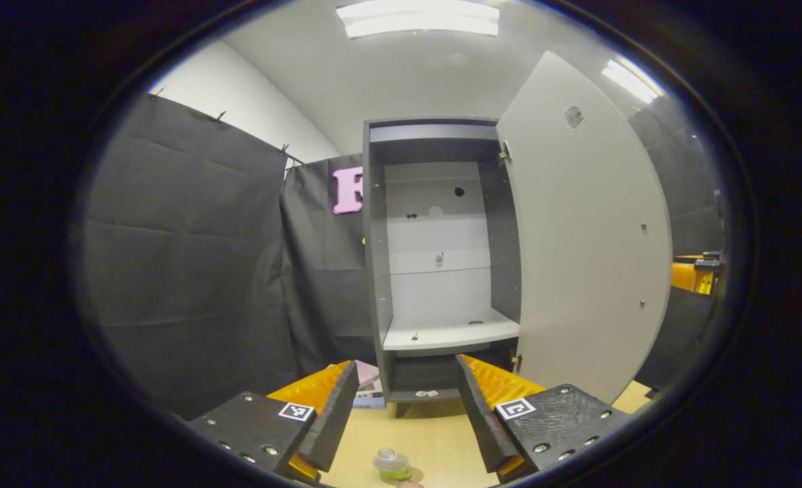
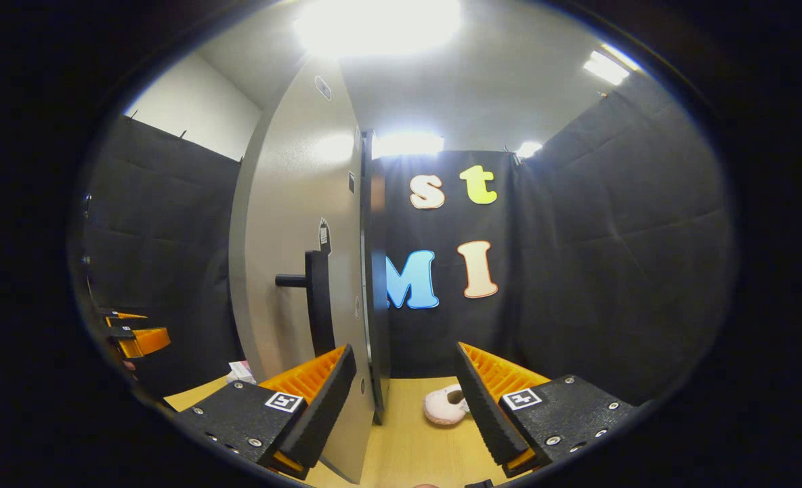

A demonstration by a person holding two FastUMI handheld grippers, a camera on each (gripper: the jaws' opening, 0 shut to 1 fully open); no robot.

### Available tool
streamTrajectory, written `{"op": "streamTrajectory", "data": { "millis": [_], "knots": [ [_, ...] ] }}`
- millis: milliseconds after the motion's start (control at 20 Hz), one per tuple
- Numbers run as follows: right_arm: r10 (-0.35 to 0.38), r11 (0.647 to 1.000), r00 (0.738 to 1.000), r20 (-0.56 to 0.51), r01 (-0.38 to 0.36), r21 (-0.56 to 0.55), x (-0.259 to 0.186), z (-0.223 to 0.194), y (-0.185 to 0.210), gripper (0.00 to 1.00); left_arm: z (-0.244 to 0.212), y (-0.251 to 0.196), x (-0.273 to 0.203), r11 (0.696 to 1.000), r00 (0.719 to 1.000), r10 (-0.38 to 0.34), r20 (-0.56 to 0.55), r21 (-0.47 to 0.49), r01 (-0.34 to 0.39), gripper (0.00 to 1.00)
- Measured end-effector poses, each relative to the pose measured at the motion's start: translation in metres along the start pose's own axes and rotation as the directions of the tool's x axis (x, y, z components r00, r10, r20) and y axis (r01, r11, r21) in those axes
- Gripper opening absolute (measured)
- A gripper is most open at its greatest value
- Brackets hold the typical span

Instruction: Open the cabinet door with the right hand, grasp the bottle in the cabinet with the left hand and place it on the coaster, then close the cabinet door with the right hand.

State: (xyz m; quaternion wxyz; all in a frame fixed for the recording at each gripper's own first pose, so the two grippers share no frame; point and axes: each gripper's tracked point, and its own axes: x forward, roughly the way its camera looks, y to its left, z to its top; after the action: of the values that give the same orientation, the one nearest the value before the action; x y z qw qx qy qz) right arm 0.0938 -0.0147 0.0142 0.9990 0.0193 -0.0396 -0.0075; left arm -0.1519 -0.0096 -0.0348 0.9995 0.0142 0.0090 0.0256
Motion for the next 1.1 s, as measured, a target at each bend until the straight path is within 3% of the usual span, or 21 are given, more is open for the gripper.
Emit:
{"op": "streamTrajectory", "data": {
  "millis": [250, 350, 600, 650, 950, 1100],
  "knots": [
    [-0.002, 0.999, 1.0, -0.017, 0.003, 0.049, -0.001, -0.002, 0.032, 0.91, -0.017, 0.035, 0.04, 1.0, 0.999, -0.016, -0.031, -0.027, 0.015, 0.82],
    [0.013, 0.996, 0.999, -0.03, -0.011, 0.094, -0.002, -0.008, 0.05, 0.91, -0.019, 0.047, 0.055, 0.999, 0.999, -0.028, -0.03, -0.018, 0.027, 0.77],
    [0.018, 0.99, 0.998, -0.063, -0.009, 0.142, 0.015, -0.016, 0.087, 0.91, -0.027, 0.056, 0.094, 0.995, 0.994, -0.102, -0.03, -0.016, 0.101, 0.77],
    [0.019, 0.988, 0.998, -0.065, -0.009, 0.153, 0.018, -0.017, 0.096, 0.89, -0.027, 0.058, 0.102, 0.994, 0.993, -0.114, -0.022, -0.009, 0.113, 0.86],
    [-0.017, 0.994, 0.999, -0.044, 0.021, 0.106, 0.028, -0.018, 0.143, 0.92, -0.04, 0.071, 0.137, 0.983, 0.982, -0.186, -0.028, -0.001, 0.186, 0.77],
    [0.006, 0.994, 0.998, -0.058, 0.0, 0.109, 0.042, -0.024, 0.165, 0.92, -0.043, 0.078, 0.143, 0.978, 0.977, -0.21, -0.034, -0.02, 0.21, 0.81]
  ]
}}
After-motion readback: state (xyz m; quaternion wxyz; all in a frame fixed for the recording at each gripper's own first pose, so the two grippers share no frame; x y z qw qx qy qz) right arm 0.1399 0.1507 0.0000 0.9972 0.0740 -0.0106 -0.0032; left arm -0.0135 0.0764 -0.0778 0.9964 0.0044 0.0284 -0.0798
